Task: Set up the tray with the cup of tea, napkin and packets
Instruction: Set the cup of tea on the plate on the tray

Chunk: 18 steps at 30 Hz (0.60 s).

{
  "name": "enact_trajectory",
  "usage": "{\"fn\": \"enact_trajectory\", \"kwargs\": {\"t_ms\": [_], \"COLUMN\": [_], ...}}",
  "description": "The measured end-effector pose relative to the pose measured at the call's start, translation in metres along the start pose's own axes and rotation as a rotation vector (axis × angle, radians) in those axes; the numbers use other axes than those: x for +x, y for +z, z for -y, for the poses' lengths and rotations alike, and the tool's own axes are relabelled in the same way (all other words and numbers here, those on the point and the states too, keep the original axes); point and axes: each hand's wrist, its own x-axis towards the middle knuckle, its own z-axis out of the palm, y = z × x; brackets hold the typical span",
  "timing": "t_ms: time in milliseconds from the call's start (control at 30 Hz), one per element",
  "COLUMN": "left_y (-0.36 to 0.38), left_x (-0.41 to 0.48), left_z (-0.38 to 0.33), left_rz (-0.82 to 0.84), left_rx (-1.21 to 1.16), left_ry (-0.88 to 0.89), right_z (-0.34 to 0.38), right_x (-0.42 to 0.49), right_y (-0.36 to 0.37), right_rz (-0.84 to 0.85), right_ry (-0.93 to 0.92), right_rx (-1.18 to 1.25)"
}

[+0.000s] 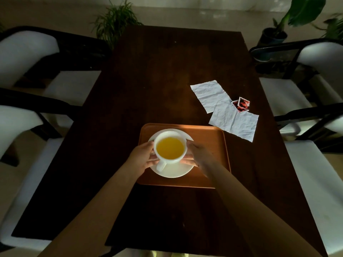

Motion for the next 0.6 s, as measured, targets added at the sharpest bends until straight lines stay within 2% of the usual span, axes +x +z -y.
{"fn": "enact_trajectory", "kwargs": {"t_ms": [233,367,500,600], "left_y": [0.0,-0.004,-0.009,-0.001], "left_x": [-0.001,0.001,0.001,-0.002], "left_z": [-0.003,-0.009,-0.034,-0.072], "left_rz": [0.013,-0.137,-0.215,-0.283], "left_rx": [0.059,0.174,0.528,0.769], "left_ry": [0.022,0.149,0.33,0.479], "right_z": [-0.002,0.002,0.016,0.031], "right_x": [0.008,0.011,0.014,0.014], "right_y": [0.0,-0.008,-0.03,-0.059], "right_rz": [-0.069,-0.137,-0.178,-0.241], "right_ry": [-0.089,-0.109,-0.049,-0.09], "right_rx": [-0.147,-0.223,-0.119,-0.12]}}
